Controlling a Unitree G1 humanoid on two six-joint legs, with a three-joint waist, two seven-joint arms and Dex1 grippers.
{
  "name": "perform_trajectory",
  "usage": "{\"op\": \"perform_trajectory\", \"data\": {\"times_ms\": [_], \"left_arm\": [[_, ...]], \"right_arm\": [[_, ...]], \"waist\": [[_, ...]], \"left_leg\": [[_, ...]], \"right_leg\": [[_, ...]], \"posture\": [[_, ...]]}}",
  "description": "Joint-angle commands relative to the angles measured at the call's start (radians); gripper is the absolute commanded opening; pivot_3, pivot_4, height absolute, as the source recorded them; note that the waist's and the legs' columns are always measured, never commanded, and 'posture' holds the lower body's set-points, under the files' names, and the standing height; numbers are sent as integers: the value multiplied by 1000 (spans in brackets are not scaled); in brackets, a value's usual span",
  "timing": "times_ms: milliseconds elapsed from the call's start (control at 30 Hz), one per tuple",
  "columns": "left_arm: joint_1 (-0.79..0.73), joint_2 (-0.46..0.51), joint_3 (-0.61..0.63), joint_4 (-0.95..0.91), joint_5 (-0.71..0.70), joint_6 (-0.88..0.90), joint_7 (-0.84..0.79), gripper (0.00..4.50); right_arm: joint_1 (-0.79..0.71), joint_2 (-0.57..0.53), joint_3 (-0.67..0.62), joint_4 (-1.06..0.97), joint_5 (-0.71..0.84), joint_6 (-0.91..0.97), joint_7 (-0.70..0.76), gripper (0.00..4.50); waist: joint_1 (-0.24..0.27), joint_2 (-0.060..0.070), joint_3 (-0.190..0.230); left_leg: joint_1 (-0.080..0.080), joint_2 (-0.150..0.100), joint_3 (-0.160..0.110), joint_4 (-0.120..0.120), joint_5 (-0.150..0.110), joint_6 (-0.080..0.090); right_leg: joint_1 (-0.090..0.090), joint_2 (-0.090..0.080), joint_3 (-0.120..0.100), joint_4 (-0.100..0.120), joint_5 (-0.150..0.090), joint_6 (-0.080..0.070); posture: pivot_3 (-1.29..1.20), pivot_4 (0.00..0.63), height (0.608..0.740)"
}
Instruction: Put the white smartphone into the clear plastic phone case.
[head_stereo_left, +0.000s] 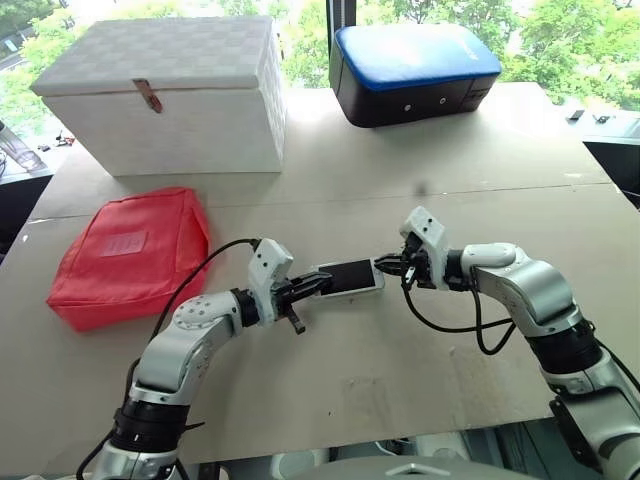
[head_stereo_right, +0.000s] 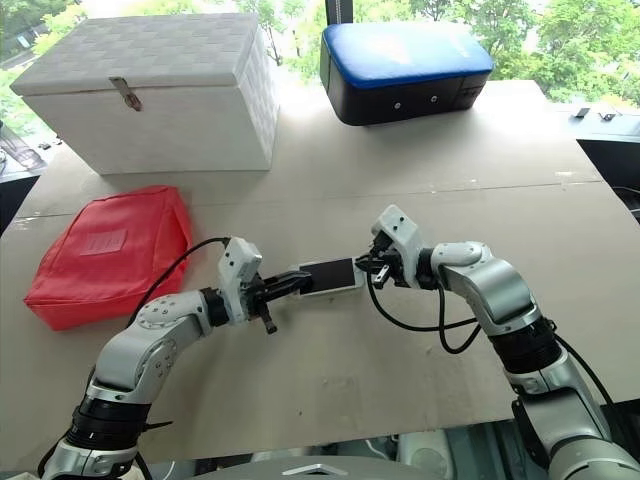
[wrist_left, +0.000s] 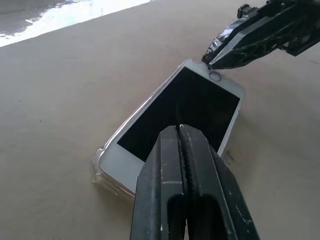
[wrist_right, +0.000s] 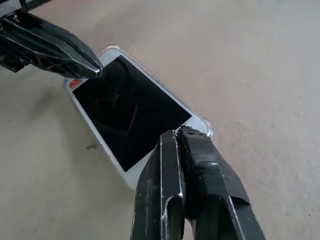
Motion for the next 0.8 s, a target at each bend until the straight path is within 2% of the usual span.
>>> {"op": "perform_trajectory", "data": {"times_ms": [33,167,300,567,667,800], "left_arm": [[5,5,-10,3,26,-22,1,36],[11,9,-15,8,41,-30,-7,36],[14,4,-18,9,48,-30,-8,36],[17,2,-20,11,57,-31,-7,36],[22,1,-22,7,60,-31,-3,36],[30,-2,-23,0,64,-32,2,36]], "right_arm": [[-24,-26,98,69,-58,11,32,0],[-51,-26,161,140,-75,36,75,0],[-81,-9,226,219,-102,44,115,0],[-93,53,312,452,-204,-36,166,0],[-87,74,302,505,-248,-108,158,0],[-61,86,130,394,-143,-209,208,0]], "waist": [[-1,0,-1],[-2,-1,-6],[-3,-1,-9],[-9,4,-35],[-15,5,-42],[-16,6,-45]], "left_leg": [[0,0,0,0,0,0],[3,1,0,0,0,0],[17,2,0,-2,-4,6],[18,2,-2,-2,-4,6],[19,2,-2,-3,-4,6],[20,3,-2,-3,-4,6]], "right_leg": [[0,0,0,0,0,0],[3,0,0,1,0,0],[15,-1,0,0,-3,4],[15,-2,2,0,-3,3],[16,-2,3,0,-3,3],[16,-4,3,0,-3,2]], "posture": [[0,150,740],[0,150,740],[0,150,740],[0,150,740],[0,150,740],[0,150,740]]}}
